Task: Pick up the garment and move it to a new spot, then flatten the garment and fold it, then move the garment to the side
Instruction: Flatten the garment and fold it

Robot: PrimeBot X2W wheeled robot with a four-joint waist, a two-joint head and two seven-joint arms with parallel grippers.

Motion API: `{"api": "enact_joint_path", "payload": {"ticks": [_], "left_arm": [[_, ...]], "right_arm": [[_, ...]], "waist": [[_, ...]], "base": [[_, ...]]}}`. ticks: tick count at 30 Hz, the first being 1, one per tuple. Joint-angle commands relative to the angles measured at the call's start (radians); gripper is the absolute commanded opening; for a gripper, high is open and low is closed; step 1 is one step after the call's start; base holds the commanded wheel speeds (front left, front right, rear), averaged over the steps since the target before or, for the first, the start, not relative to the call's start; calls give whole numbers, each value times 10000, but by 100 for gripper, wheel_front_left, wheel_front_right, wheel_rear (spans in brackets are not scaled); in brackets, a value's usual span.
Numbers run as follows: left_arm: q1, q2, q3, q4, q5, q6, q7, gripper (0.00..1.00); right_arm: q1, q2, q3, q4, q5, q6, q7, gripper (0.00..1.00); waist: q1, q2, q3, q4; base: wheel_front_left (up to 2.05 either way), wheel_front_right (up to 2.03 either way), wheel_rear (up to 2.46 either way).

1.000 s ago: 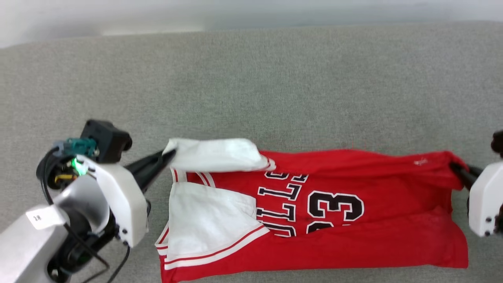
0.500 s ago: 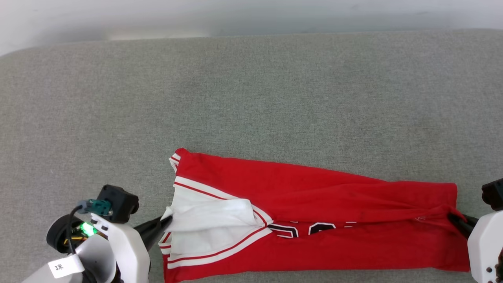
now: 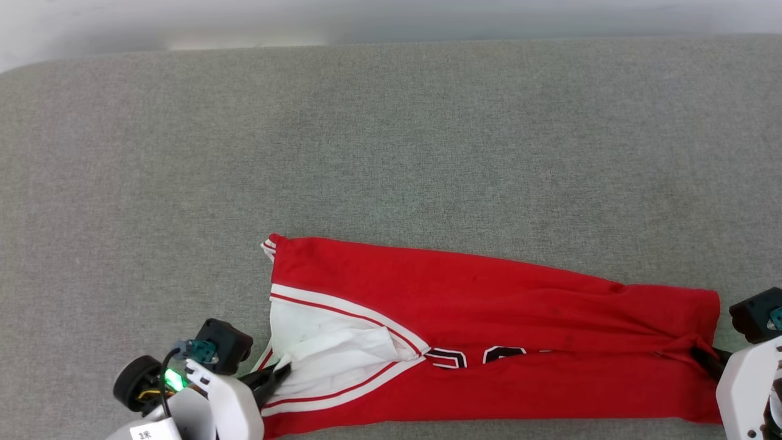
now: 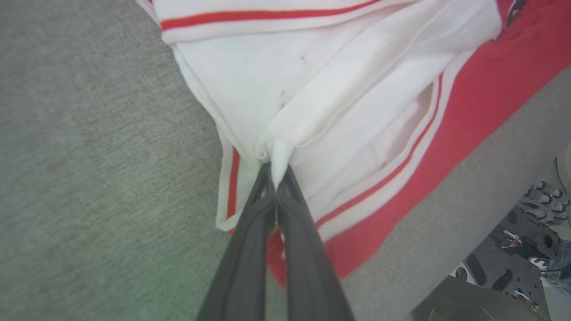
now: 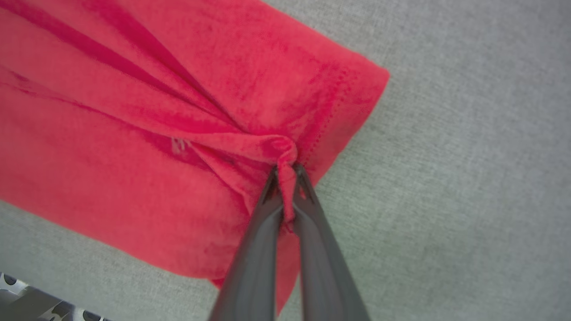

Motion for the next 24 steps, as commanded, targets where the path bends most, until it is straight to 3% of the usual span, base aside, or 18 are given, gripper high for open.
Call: {"api": "enact_joint_path", "payload": {"ticks": [1,2,3,9,16,20,24], "left_arm": [[-31,-197,-87,165,40,-16,-82,100],[-24,-286,-104,298,37,-18,-171,100],[-9,-357,-102,412,30,-5,-251,100],[197,-643,113,763,-143,89,-886,100],[469,-811,973,279,-477,376,-2387,100],[596,-944,1574,92,-148,730,-3889,100],[713,-1163,2328,227,468,1500,-5406,100]], "right_arm": [[-70,-12,132,132,74,-6,-65,17],[-106,68,140,201,163,-6,-130,65],[-111,155,135,282,265,-6,-112,100],[-94,134,109,248,748,-6,-178,100],[74,540,-879,-470,1973,-10,-66,100],[314,889,-1679,-937,2131,-6,68,100],[571,1494,-2652,-961,1797,-6,457,100]], "waist": [[1,0,-19,-5],[1,0,-36,-16],[1,0,-66,-35],[1,0,-521,-82],[1,0,-935,-81],[1,0,-1060,-68],[1,0,-1099,-38]], "base": [[0,0,0],[0,0,0],[0,0,0],[0,0,0],[0,0,0],[0,0,0],[0,0,0]]}}
